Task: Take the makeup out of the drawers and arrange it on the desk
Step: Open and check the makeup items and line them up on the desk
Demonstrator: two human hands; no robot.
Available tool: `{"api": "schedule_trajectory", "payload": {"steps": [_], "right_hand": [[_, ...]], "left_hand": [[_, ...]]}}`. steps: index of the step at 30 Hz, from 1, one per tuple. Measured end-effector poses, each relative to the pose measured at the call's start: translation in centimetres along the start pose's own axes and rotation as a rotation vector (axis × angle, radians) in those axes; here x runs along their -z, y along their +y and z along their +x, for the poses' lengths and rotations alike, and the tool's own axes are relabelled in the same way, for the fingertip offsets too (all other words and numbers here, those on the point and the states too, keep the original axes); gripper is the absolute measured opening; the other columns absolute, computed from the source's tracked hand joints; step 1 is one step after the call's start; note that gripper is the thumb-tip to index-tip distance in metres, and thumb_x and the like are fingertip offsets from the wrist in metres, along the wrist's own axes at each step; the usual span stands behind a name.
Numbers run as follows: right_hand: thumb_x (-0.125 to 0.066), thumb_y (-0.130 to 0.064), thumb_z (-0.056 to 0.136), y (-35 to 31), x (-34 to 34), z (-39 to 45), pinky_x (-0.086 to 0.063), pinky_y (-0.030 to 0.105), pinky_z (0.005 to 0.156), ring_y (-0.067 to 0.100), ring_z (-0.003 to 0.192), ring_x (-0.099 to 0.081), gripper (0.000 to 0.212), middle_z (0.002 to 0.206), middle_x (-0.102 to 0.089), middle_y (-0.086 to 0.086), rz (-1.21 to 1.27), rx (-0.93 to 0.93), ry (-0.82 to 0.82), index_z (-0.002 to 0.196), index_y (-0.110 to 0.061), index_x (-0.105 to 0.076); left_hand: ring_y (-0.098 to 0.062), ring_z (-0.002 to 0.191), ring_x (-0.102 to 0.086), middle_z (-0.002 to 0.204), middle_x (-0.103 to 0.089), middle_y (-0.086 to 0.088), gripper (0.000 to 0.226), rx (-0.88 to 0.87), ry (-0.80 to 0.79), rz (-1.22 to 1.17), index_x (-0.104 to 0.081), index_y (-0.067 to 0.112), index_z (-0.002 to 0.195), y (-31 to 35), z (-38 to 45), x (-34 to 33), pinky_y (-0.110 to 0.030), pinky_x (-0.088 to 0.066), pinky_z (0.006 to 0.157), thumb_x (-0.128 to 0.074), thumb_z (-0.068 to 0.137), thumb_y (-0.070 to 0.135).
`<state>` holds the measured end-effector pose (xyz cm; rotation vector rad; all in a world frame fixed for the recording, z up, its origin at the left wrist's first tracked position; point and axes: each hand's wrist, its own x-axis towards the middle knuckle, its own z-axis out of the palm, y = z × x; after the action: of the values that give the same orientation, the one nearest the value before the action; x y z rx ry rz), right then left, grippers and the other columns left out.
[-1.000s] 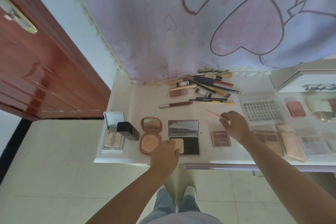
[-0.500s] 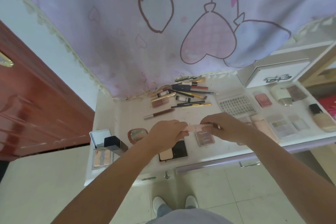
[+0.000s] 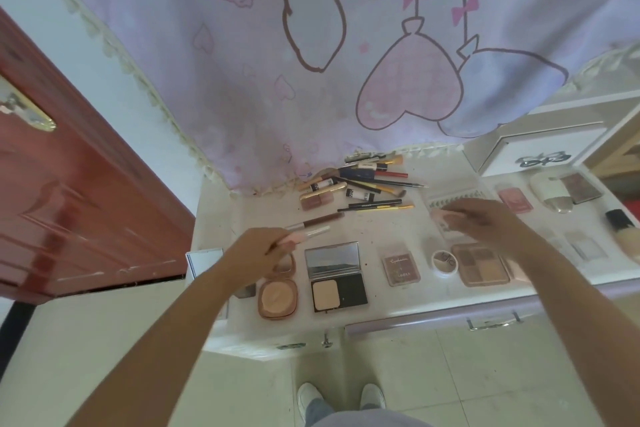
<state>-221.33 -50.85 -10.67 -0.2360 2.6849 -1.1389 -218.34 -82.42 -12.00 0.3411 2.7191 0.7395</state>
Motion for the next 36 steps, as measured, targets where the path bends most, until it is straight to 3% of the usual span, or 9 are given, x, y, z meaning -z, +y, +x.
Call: {"api": "schedule_trajectory", "payload": {"steps": [2, 4, 8, 13, 17, 19, 26, 32, 36], "right_hand": [[-0.058, -0.006, 0.087, 0.4, 0.8, 0.1, -0.041, 0.019, 0.073, 0.037, 0.098, -0.061, 0.018, 0.098, -0.067, 0.022, -0.019, -0.023, 0.015, 0.102, -0.009, -0.067], [-0.058, -0.008, 0.087, -0.8, -0.2, 0.6, -0.042, 0.011, 0.072, 0.028, 0.096, -0.062, 0.022, 0.093, -0.065, 0.007, -0.095, 0.036, -0.061, 0.107, -0.010, -0.065], [-0.058, -0.012, 0.087, -3.1, -3.2, 1.4, -0.043, 0.003, 0.068, 0.008, 0.083, -0.056, 0.024, 0.092, -0.060, -0.003, -0.089, 0.114, -0.155, 0.110, -0.013, -0.064], [-0.058, -0.011, 0.087, -3.9, -4.8, 1.8, -0.042, 0.002, 0.069, 0.006, 0.083, -0.055, 0.025, 0.094, -0.060, -0.003, -0.029, 0.115, -0.221, 0.111, -0.012, -0.064], [-0.058, -0.009, 0.087, -4.3, -5.6, 2.0, -0.050, 0.029, 0.086, 0.020, 0.096, -0.058, 0.025, 0.096, -0.061, -0.001, 0.050, 0.077, -0.276, 0.111, -0.010, -0.064], [-0.058, -0.011, 0.087, -4.3, -6.1, 2.1, -0.048, 0.031, 0.087, 0.024, 0.098, -0.059, 0.026, 0.102, -0.064, 0.008, 0.027, 0.063, -0.296, 0.112, -0.010, -0.064], [-0.055, -0.014, 0.089, -4.6, -8.0, 2.5, -0.045, 0.027, 0.088, 0.021, 0.102, -0.058, 0.029, 0.111, -0.065, 0.008, -0.123, 0.074, -0.398, 0.118, -0.013, -0.060], [-0.057, -0.014, 0.088, -4.2, -9.0, 2.6, -0.049, 0.025, 0.071, 0.010, 0.075, -0.057, 0.023, 0.089, -0.062, -0.003, -0.096, 0.022, -0.475, 0.110, -0.019, -0.061], [-0.060, -0.014, 0.086, -3.6, -9.6, 2.5, -0.040, 0.004, 0.053, -0.008, 0.058, -0.053, 0.021, 0.074, -0.053, -0.018, -0.086, -0.005, -0.487, 0.106, -0.017, -0.064]], "left_hand": [[-0.006, 0.056, -0.054, 0.063, -0.052, 0.005, 0.023, 0.029, 0.011, -0.002, -0.051, 0.021, 0.072, -1.2, -0.5, 0.8, -0.019, -0.047, 0.062, -0.047, 0.094, 0.018], [-0.001, 0.055, -0.053, 0.062, -0.050, 0.010, 0.025, 0.015, -0.017, -0.002, -0.049, 0.025, 0.071, -0.4, -0.3, 0.5, -0.011, -0.043, 0.058, -0.047, 0.095, 0.018], [0.012, 0.052, -0.053, 0.066, -0.048, 0.015, 0.020, -0.034, -0.007, -0.038, -0.062, 0.009, 0.097, 1.2, 0.7, -1.0, -0.004, -0.042, 0.058, -0.046, 0.095, 0.020], [0.003, 0.056, -0.051, 0.066, -0.048, 0.013, 0.021, -0.043, -0.054, -0.086, -0.060, 0.007, 0.096, 1.3, 0.8, -1.6, -0.006, -0.042, 0.061, -0.044, 0.095, 0.020], [0.003, 0.054, -0.048, 0.063, -0.046, 0.013, 0.015, -0.054, -0.069, -0.073, -0.053, 0.018, 0.084, 1.0, 0.7, -1.8, -0.006, -0.040, 0.061, -0.045, 0.095, 0.021], [0.003, 0.054, -0.048, 0.062, -0.046, 0.014, 0.015, -0.047, -0.075, -0.084, -0.052, 0.019, 0.082, 0.8, 0.8, -2.1, -0.006, -0.039, 0.061, -0.045, 0.096, 0.021], [0.005, 0.054, -0.053, 0.076, -0.054, 0.014, 0.022, -0.028, -0.141, -0.160, -0.060, 0.012, 0.109, 0.6, 1.6, -3.3, -0.004, -0.041, 0.062, -0.050, 0.093, 0.021], [0.002, 0.061, -0.057, 0.081, -0.061, 0.008, 0.011, 0.059, -0.131, -0.289, -0.055, 0.018, 0.096, 0.1, 2.1, -4.6, -0.014, -0.046, 0.067, -0.059, 0.088, 0.024], [-0.007, 0.070, -0.051, 0.076, -0.056, 0.008, 0.020, 0.000, -0.116, -0.222, -0.064, 0.014, 0.101, -0.2, 2.2, -5.5, -0.019, -0.042, 0.069, -0.059, 0.087, 0.027]]}}
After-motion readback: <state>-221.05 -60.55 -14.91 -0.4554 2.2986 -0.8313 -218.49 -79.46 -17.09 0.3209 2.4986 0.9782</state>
